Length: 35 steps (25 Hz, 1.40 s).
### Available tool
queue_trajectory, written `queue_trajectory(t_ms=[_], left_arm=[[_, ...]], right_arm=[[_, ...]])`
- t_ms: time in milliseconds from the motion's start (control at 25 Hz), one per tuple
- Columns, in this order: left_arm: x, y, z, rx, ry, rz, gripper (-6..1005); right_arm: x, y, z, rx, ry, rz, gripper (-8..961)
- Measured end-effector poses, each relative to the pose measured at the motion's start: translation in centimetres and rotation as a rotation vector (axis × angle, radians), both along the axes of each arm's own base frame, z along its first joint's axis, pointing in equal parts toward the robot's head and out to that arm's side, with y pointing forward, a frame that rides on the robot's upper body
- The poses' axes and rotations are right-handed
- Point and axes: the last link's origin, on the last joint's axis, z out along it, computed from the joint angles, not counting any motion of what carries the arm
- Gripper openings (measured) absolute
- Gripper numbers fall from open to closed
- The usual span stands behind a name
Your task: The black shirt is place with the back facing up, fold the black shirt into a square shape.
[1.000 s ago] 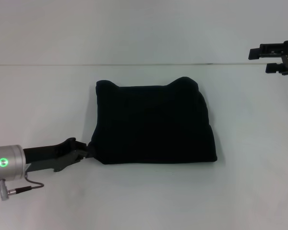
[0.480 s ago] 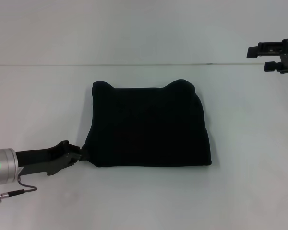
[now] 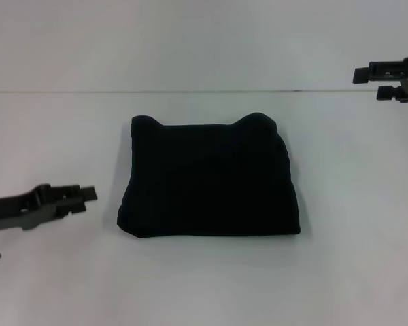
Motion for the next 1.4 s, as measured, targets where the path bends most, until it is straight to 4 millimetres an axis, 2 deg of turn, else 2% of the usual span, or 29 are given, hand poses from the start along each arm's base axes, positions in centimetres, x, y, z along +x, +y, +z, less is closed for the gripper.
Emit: queue_trajectory(t_ms=[160, 280, 560, 760, 880, 1040, 1400], left_arm=[[2.4, -0.3, 0.5, 0.032, 0.024, -0.312, 401], [3.4, 0.4, -0.1, 0.05, 0.052, -0.403, 543], [5.4, 1.5, -1.2, 0.133, 0.161, -0.678, 856], [8.0, 2.4, -2.2, 0.157, 0.207, -0.899, 915], [9.8, 3.1, -3.3, 0.072, 0.222, -0.988, 951], [11.2, 4.0, -3.9, -0.006, 0.25, -1.012, 953], [11.7, 5.2, -5.2, 0.086, 0.32, -0.973, 947]], right_arm=[[0.2, -1.5, -1.3, 0.016, -0.028, 0.211, 895], [1.2, -3.5, -3.1, 0.086, -0.06, 0.409, 895], [3.7, -7.4, -5.5, 0.279, -0.112, 0.6, 895], [4.1, -8.5, -6.9, 0.23, -0.125, 0.633, 895], [3.5, -8.6, -7.9, 0.163, -0.144, 0.681, 895], [2.4, -8.4, -8.8, 0.099, -0.16, 0.751, 895], [1.3, -8.3, -10.2, 0.096, -0.186, 0.843, 895]])
